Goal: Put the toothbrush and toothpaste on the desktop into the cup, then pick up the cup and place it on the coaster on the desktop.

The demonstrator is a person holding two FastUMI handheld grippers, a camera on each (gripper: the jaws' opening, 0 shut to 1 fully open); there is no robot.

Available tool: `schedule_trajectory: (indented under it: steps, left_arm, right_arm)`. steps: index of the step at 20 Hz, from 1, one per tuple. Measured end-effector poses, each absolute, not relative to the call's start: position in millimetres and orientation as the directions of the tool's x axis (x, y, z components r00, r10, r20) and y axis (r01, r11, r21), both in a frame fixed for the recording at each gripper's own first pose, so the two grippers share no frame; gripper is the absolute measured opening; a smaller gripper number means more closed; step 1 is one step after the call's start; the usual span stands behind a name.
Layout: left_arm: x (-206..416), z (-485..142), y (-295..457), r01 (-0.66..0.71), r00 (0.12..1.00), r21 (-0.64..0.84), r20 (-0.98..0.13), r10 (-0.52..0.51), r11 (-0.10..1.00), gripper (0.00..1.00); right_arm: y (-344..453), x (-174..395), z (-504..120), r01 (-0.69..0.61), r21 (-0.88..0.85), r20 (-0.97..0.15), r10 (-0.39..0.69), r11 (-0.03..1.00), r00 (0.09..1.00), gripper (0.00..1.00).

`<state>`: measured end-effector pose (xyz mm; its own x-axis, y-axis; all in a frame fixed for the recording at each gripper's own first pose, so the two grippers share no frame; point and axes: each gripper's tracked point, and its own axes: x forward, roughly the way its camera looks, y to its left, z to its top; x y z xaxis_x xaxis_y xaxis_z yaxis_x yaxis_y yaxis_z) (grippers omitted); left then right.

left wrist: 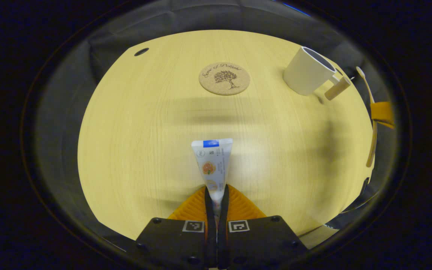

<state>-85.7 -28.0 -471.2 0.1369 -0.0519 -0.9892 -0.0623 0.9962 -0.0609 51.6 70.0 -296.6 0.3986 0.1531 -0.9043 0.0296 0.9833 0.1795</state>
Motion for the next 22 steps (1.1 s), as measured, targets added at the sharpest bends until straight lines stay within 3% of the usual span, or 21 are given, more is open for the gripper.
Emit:
schedule_trajectory:
  steps: [14,22]
  left_arm:
    - [-88,-458,-17,-0.040,0.143,-0.043,-0.989,-0.037,0.998,0.09]
    - [-80,-451,-7,-0.039,0.172,-0.021,-0.985,-0.014,0.999,0.09]
  right_arm:
    - [96,190,-252,0.067,0.263,-0.798,0.177,0.962,0.576,0.01]
    - [116,214,-278,0.021,0.238,-0.760,0.173,0.971,0.627,0.01]
